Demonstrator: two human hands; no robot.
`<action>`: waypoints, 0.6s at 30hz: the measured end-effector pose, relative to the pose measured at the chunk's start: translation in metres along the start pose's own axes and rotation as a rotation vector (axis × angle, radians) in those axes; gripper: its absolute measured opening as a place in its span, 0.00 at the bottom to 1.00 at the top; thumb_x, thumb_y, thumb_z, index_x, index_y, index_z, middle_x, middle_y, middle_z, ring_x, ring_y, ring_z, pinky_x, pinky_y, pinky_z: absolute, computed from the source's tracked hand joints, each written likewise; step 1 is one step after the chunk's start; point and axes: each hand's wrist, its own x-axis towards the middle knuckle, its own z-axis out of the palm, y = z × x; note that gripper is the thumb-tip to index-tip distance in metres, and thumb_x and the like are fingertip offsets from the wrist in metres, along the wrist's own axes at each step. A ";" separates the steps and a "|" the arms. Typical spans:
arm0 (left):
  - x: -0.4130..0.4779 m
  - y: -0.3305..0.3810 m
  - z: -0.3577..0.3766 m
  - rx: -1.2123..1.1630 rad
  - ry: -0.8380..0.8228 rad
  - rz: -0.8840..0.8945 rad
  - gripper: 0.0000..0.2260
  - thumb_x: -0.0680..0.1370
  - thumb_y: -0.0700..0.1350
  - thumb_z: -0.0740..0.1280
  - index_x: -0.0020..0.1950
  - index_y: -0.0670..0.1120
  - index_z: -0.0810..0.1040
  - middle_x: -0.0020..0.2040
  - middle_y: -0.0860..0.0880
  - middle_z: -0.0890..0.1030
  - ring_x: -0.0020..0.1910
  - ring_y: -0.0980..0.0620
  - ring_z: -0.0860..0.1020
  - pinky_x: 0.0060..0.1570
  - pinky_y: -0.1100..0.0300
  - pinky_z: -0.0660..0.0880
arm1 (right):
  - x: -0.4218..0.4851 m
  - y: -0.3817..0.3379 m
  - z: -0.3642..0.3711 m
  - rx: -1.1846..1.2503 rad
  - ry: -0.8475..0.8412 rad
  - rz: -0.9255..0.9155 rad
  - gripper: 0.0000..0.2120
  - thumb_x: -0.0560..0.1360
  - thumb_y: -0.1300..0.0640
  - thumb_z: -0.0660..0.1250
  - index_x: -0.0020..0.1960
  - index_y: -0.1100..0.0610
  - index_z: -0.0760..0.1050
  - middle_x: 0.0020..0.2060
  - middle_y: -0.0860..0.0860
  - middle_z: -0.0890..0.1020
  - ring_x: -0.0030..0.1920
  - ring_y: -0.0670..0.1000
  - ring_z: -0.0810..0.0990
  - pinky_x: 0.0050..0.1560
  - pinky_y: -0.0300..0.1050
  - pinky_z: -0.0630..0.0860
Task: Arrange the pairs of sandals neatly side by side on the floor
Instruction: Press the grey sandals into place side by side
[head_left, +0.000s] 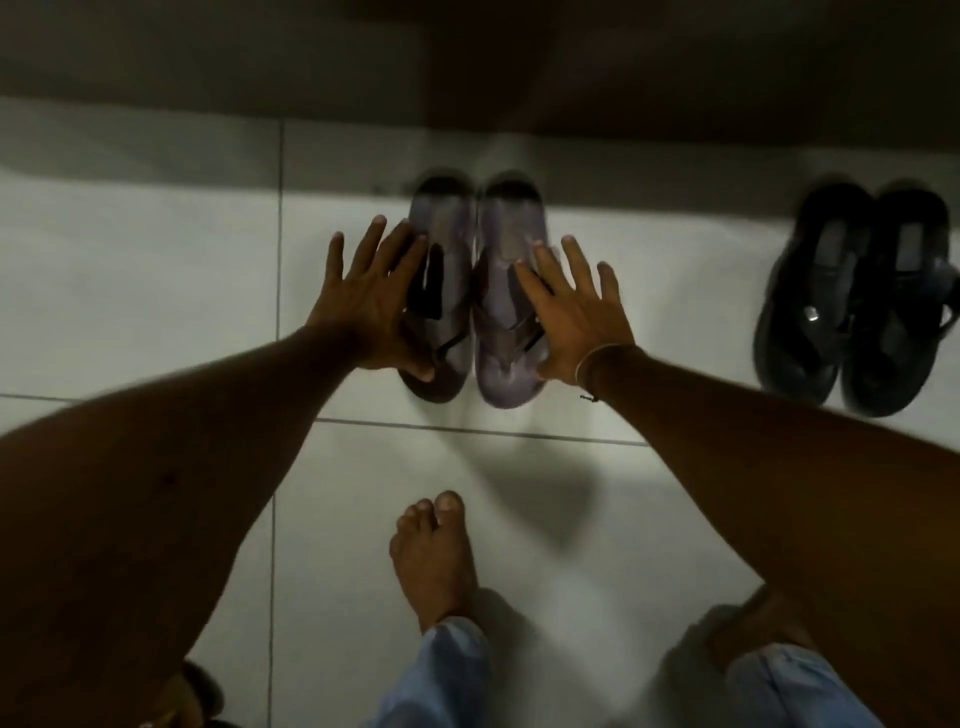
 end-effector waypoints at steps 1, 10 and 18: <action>0.006 -0.004 0.005 0.024 -0.005 0.008 0.72 0.56 0.72 0.80 0.85 0.51 0.40 0.86 0.46 0.41 0.84 0.41 0.36 0.79 0.33 0.35 | 0.007 -0.003 0.004 -0.024 -0.009 0.001 0.62 0.64 0.38 0.79 0.83 0.51 0.42 0.83 0.55 0.41 0.81 0.63 0.38 0.79 0.69 0.46; 0.012 -0.008 0.046 -0.022 0.028 0.026 0.73 0.54 0.69 0.83 0.85 0.54 0.39 0.86 0.46 0.36 0.84 0.38 0.41 0.78 0.30 0.42 | 0.017 -0.023 0.022 -0.051 -0.026 0.054 0.63 0.63 0.40 0.79 0.83 0.50 0.41 0.83 0.54 0.42 0.81 0.62 0.38 0.78 0.69 0.46; 0.001 -0.009 0.057 -0.026 0.048 0.038 0.73 0.55 0.68 0.83 0.85 0.53 0.38 0.86 0.44 0.37 0.84 0.38 0.43 0.79 0.28 0.46 | 0.010 -0.031 0.027 -0.028 -0.028 0.062 0.64 0.62 0.41 0.81 0.83 0.51 0.42 0.83 0.54 0.43 0.82 0.62 0.38 0.78 0.70 0.48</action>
